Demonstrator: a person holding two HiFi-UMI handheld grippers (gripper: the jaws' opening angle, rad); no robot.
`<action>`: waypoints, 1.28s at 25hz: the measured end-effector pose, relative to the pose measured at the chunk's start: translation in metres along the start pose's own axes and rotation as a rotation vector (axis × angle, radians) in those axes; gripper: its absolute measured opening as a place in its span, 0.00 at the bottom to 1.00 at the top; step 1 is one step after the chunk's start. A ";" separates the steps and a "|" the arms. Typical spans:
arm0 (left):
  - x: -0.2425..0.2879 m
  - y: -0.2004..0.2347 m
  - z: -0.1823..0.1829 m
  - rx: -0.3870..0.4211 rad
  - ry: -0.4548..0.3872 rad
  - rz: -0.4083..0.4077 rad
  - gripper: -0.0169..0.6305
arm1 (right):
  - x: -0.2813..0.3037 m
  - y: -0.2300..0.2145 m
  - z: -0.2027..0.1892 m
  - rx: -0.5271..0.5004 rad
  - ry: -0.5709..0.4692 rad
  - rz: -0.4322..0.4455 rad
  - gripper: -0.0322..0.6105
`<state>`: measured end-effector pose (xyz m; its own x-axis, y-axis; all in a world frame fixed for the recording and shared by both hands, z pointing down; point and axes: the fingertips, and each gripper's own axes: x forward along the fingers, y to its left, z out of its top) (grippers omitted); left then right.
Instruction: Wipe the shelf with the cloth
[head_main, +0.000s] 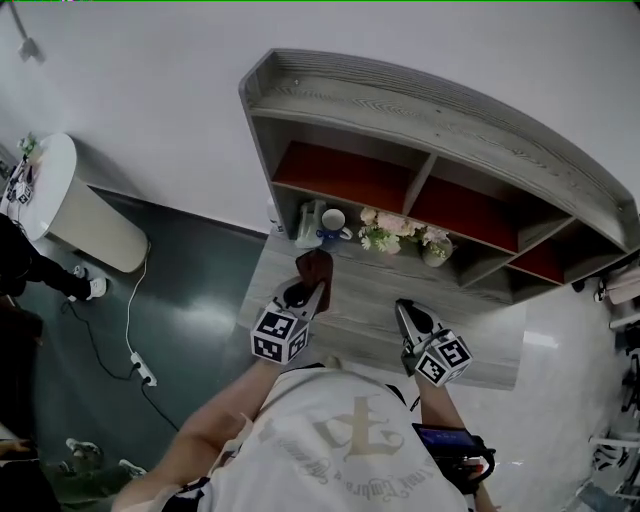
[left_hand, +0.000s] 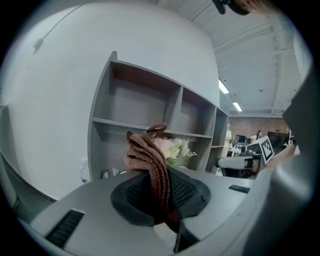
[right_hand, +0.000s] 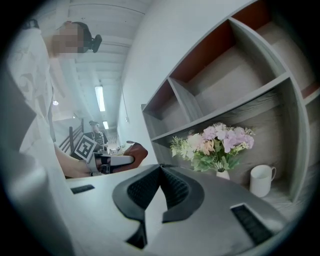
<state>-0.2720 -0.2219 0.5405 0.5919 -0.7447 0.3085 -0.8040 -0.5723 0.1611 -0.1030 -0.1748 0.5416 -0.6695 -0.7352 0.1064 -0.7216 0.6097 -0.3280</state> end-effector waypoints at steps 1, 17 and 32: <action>0.002 0.006 0.006 0.005 -0.004 0.000 0.13 | 0.004 0.000 0.001 -0.003 0.000 -0.003 0.06; 0.056 0.109 0.145 0.215 -0.018 0.217 0.13 | 0.020 -0.004 0.005 -0.013 -0.007 -0.034 0.06; 0.127 0.165 0.175 0.326 0.181 0.458 0.13 | 0.002 -0.033 0.010 0.013 -0.045 -0.087 0.06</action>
<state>-0.3198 -0.4714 0.4419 0.1462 -0.8868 0.4384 -0.8995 -0.3036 -0.3142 -0.0789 -0.1993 0.5434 -0.5955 -0.7979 0.0931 -0.7743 0.5393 -0.3311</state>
